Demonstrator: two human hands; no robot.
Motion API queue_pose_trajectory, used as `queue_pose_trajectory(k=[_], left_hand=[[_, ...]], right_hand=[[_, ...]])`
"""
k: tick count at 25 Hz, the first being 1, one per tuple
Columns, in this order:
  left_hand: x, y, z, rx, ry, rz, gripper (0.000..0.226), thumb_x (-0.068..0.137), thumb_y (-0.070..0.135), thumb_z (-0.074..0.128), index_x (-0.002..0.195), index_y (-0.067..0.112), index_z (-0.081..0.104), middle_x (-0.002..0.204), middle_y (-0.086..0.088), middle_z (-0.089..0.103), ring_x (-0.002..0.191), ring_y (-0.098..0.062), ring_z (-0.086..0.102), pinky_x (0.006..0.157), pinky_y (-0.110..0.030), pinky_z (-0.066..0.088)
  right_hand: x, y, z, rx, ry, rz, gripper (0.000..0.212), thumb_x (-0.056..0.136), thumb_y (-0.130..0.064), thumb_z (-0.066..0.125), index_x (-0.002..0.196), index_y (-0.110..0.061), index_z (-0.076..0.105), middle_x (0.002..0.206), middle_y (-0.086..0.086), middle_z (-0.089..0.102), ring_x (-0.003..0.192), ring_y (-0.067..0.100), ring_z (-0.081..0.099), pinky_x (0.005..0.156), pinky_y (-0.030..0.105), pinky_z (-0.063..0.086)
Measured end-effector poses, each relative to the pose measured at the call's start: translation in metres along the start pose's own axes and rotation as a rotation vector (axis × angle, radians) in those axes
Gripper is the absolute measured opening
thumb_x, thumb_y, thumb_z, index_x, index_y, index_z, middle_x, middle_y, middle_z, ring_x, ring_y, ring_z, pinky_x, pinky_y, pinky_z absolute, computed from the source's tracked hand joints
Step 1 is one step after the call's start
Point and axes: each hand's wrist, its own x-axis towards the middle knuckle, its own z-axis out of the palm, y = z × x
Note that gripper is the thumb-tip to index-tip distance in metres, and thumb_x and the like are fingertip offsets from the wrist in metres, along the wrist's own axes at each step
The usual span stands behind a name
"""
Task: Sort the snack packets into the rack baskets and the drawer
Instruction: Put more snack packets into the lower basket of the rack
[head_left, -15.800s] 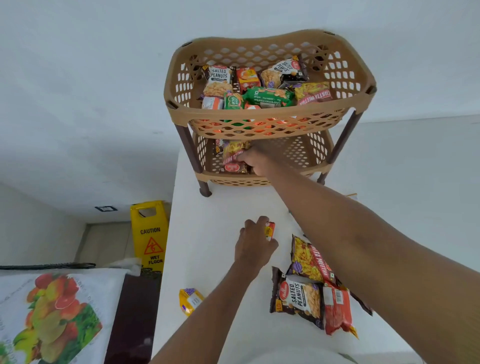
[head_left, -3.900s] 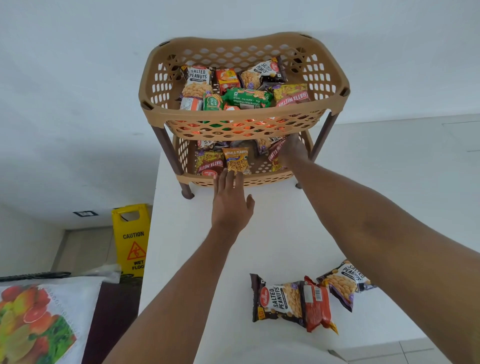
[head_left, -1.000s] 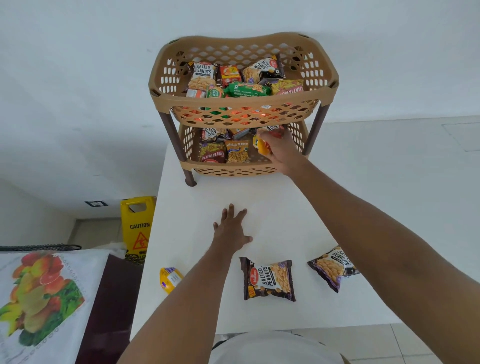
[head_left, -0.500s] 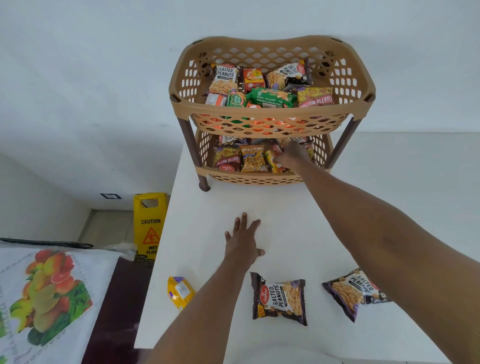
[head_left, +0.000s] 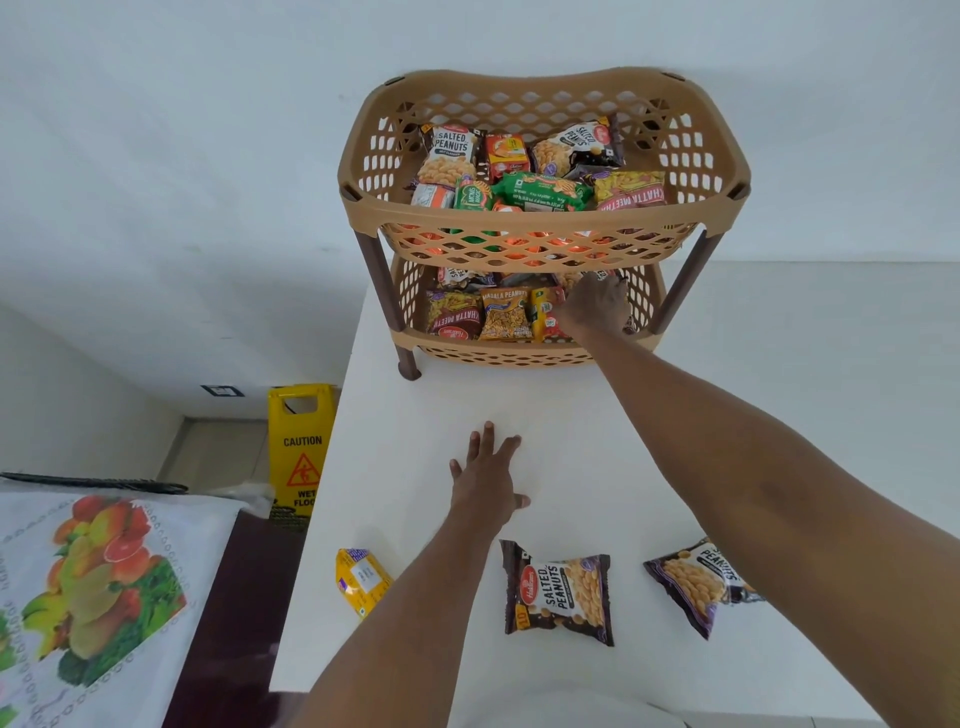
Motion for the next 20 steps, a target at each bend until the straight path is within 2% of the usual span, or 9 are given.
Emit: queue_pose_trajectory(k=[2, 4, 7, 10, 13, 16, 18, 20], left_hand=[[0.001, 0.000, -0.001, 0.001, 0.002, 0.002, 0.095, 0.091, 0.026, 0.079, 0.163, 0.037, 0.018, 0.174, -0.001, -0.014, 0.161, -0.025, -0.012, 0.126, -0.062, 0.009], [0.000, 0.001, -0.001, 0.005, 0.007, 0.006, 0.094, 0.091, 0.026, 0.080, 0.163, 0.036, 0.019, 0.174, -0.002, -0.013, 0.161, -0.026, -0.011, 0.126, -0.063, 0.009], [-0.001, 0.002, -0.002, 0.007, 0.013, 0.010, 0.094, 0.090, 0.027, 0.080, 0.162, 0.035, 0.020, 0.175, -0.003, -0.012, 0.161, -0.026, -0.010, 0.125, -0.063, 0.010], [-0.002, 0.001, -0.003, 0.010, 0.008, 0.016, 0.094, 0.091, 0.029, 0.079, 0.163, 0.035, 0.020, 0.175, -0.003, -0.012, 0.161, -0.026, -0.010, 0.125, -0.063, 0.010], [-0.004, 0.002, -0.003, 0.041, 0.003, 0.018, 0.094, 0.093, 0.033, 0.076, 0.165, 0.034, 0.015, 0.174, -0.004, -0.014, 0.161, -0.028, -0.011, 0.126, -0.063, 0.010], [-0.008, 0.003, -0.002, 0.117, 0.009, 0.027, 0.092, 0.096, 0.039, 0.070, 0.166, 0.032, 0.011, 0.175, -0.006, -0.012, 0.161, -0.030, -0.008, 0.126, -0.062, 0.013], [-0.013, 0.003, 0.001, 0.163, 0.024, 0.032, 0.086, 0.099, 0.041, 0.065, 0.166, 0.030, 0.011, 0.175, -0.006, -0.008, 0.162, -0.030, -0.004, 0.126, -0.060, 0.016], [-0.017, 0.003, 0.005, 0.180, 0.036, 0.027, 0.081, 0.102, 0.039, 0.060, 0.166, 0.028, 0.013, 0.175, -0.006, -0.004, 0.162, -0.030, -0.001, 0.126, -0.057, 0.020]], right_hand=[[-0.003, -0.001, 0.000, -0.071, -0.104, 0.069, 0.047, 0.098, -0.030, 0.062, 0.139, -0.009, 0.051, 0.153, 0.025, 0.040, 0.138, 0.042, 0.044, 0.105, 0.053, 0.047], [-0.006, -0.002, -0.002, -0.017, -0.262, 0.045, 0.063, 0.100, -0.019, 0.057, 0.155, -0.007, 0.030, 0.160, 0.028, 0.029, 0.143, 0.046, 0.037, 0.112, 0.056, 0.041], [-0.008, 0.004, -0.013, 0.164, -0.330, -0.037, 0.070, 0.101, -0.009, 0.054, 0.160, -0.008, 0.017, 0.150, 0.024, 0.045, 0.133, 0.041, 0.051, 0.105, 0.053, 0.051], [-0.020, 0.017, -0.025, 0.167, -0.308, -0.100, 0.063, 0.101, -0.007, 0.052, 0.157, -0.009, 0.023, 0.136, 0.018, 0.059, 0.118, 0.035, 0.062, 0.095, 0.050, 0.057], [-0.047, 0.027, -0.027, 0.101, -0.141, -0.206, 0.046, 0.101, -0.015, 0.052, 0.145, -0.009, 0.040, 0.127, 0.014, 0.063, 0.115, 0.033, 0.062, 0.098, 0.054, 0.054], [-0.082, 0.039, -0.026, 0.014, 0.183, -0.372, 0.033, 0.100, -0.020, 0.052, 0.131, -0.008, 0.055, 0.125, 0.014, 0.063, 0.120, 0.033, 0.059, 0.104, 0.050, 0.050], [-0.108, 0.051, -0.024, -0.008, 0.388, -0.448, 0.027, 0.099, -0.023, 0.053, 0.120, -0.009, 0.063, 0.120, 0.011, 0.064, 0.115, 0.032, 0.059, 0.100, 0.048, 0.048], [-0.131, 0.064, -0.017, 0.030, 0.443, -0.482, 0.022, 0.098, -0.023, 0.052, 0.111, -0.011, 0.065, 0.112, 0.008, 0.063, 0.109, 0.029, 0.058, 0.096, 0.046, 0.047]])
